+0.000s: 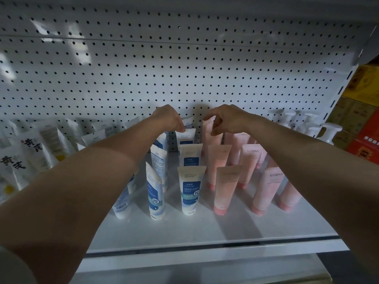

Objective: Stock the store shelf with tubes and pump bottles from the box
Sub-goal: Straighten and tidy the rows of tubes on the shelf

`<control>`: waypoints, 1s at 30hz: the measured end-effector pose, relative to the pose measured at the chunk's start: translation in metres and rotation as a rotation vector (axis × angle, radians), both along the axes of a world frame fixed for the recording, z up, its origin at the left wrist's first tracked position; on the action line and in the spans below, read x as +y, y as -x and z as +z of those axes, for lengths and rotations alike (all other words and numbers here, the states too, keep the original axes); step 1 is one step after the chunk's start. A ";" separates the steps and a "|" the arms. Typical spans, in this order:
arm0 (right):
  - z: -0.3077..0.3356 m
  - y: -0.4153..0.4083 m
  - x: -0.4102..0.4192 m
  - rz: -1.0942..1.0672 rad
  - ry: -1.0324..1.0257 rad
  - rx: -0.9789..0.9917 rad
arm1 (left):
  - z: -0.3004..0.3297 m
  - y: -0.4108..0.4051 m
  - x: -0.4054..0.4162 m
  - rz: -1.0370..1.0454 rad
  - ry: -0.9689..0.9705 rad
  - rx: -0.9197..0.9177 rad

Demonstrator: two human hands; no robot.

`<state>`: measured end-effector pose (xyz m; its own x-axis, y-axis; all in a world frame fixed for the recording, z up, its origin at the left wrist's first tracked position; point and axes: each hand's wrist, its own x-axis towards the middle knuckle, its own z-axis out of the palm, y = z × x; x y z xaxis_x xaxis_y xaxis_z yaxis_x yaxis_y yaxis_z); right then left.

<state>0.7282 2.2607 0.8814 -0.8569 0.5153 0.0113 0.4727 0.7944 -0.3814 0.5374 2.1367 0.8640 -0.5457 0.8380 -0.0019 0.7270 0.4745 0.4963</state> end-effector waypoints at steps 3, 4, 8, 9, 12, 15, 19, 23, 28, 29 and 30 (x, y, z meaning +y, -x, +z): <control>0.001 0.002 -0.001 -0.005 -0.010 -0.012 | 0.002 -0.003 -0.003 -0.017 -0.017 0.003; 0.001 0.002 -0.001 -0.008 -0.013 -0.014 | 0.002 -0.004 -0.004 -0.014 -0.020 0.002; 0.001 0.003 -0.002 -0.019 -0.014 -0.017 | 0.002 -0.004 -0.003 -0.005 -0.019 -0.010; 0.001 0.003 -0.002 -0.023 -0.011 -0.016 | 0.002 -0.005 -0.003 -0.006 -0.016 -0.007; 0.000 0.004 0.000 -0.017 0.003 -0.020 | 0.002 -0.003 -0.002 -0.002 -0.015 -0.012; 0.000 0.004 0.001 -0.002 0.016 -0.018 | 0.002 -0.001 0.000 -0.005 -0.014 -0.031; 0.010 0.001 0.010 -0.039 0.010 0.133 | 0.008 0.008 0.003 0.058 -0.081 -0.064; 0.017 0.005 0.025 -0.122 0.009 0.236 | 0.015 0.024 0.006 0.106 -0.172 -0.068; 0.015 0.024 0.035 -0.122 0.025 0.217 | 0.015 0.030 0.014 0.081 -0.143 -0.073; 0.013 0.028 0.036 -0.117 0.029 0.204 | 0.014 0.031 0.016 0.068 -0.141 -0.068; 0.011 0.031 0.037 -0.114 0.023 0.189 | 0.014 0.031 0.018 0.053 -0.141 -0.065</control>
